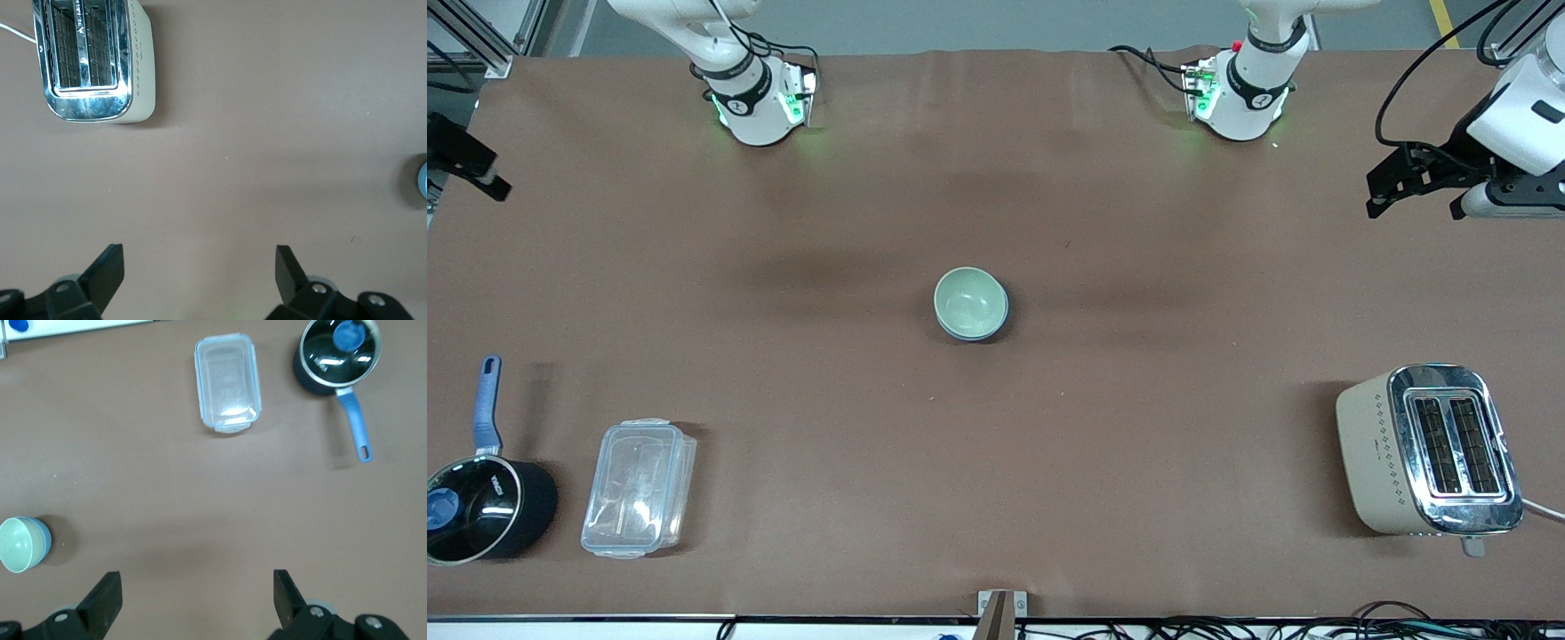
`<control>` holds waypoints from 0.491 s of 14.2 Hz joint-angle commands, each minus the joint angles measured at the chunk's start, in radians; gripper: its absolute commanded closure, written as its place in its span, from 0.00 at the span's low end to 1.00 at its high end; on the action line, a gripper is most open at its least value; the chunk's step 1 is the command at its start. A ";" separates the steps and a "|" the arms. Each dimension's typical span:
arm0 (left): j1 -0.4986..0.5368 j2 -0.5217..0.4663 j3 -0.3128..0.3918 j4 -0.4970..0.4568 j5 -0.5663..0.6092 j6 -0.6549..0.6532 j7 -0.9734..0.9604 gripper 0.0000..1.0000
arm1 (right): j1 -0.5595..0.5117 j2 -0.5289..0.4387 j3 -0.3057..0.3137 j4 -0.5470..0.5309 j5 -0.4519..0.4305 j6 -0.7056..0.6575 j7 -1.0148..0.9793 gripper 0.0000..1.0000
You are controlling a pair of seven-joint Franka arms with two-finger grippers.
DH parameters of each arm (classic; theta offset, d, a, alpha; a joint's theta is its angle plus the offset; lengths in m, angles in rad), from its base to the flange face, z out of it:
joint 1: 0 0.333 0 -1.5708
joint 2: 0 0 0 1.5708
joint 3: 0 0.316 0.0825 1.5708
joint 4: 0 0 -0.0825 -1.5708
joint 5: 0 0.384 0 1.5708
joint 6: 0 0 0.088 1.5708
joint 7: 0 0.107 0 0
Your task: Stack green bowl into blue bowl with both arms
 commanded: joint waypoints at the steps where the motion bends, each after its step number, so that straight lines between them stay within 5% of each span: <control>1: 0.006 -0.012 -0.005 -0.002 0.007 0.005 0.007 0.00 | -0.049 0.020 0.053 0.040 -0.018 -0.021 -0.015 0.00; 7: 0.006 -0.012 -0.005 -0.002 0.007 0.005 0.007 0.00 | -0.033 0.053 0.062 0.031 -0.051 -0.014 0.031 0.00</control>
